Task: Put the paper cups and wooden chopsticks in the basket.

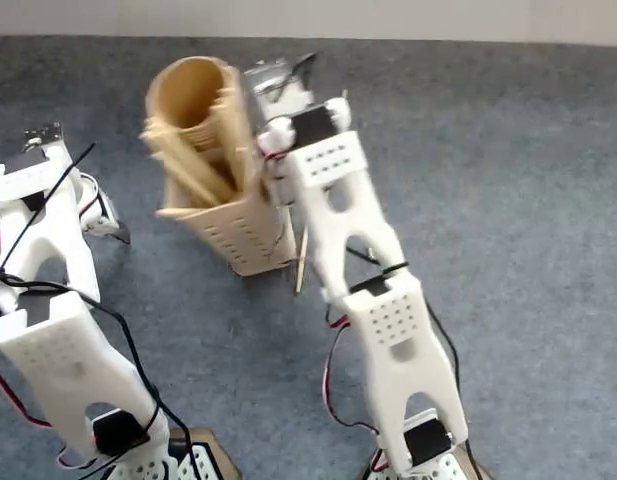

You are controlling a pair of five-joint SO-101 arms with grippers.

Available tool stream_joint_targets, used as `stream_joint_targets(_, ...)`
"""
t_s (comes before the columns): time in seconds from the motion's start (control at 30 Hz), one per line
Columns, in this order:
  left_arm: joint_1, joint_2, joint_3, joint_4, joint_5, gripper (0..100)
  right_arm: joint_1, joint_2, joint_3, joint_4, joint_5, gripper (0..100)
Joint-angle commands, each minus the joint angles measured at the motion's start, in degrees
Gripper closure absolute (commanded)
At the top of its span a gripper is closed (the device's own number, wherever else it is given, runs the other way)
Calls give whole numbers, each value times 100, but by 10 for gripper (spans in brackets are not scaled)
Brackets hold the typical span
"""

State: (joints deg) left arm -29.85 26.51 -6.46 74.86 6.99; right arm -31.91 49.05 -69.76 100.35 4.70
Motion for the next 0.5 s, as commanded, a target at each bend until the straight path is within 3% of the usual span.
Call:
stream_joint_targets(0.0,75,-31,-119,-35,0,765,-154,-136,-40,40,-97,810)
stream_joint_targets(0.07,251,-75,-198,0,-141,766,-22,-127,4,-48,-105,810)
stream_joint_targets(0.17,1385,-13,-1007,229,-1802,811,198,110,-40,-48,-141,810)
stream_joint_targets(0.2,1736,84,-1262,510,-2022,826,251,242,-48,13,-123,810)
stream_joint_targets(0.3,2123,470,-1938,791,-1802,816,470,620,-13,57,-105,810)
stream_joint_targets(0.47,1956,945,-3160,1424,-1987,814,892,1297,-92,-40,-97,810)
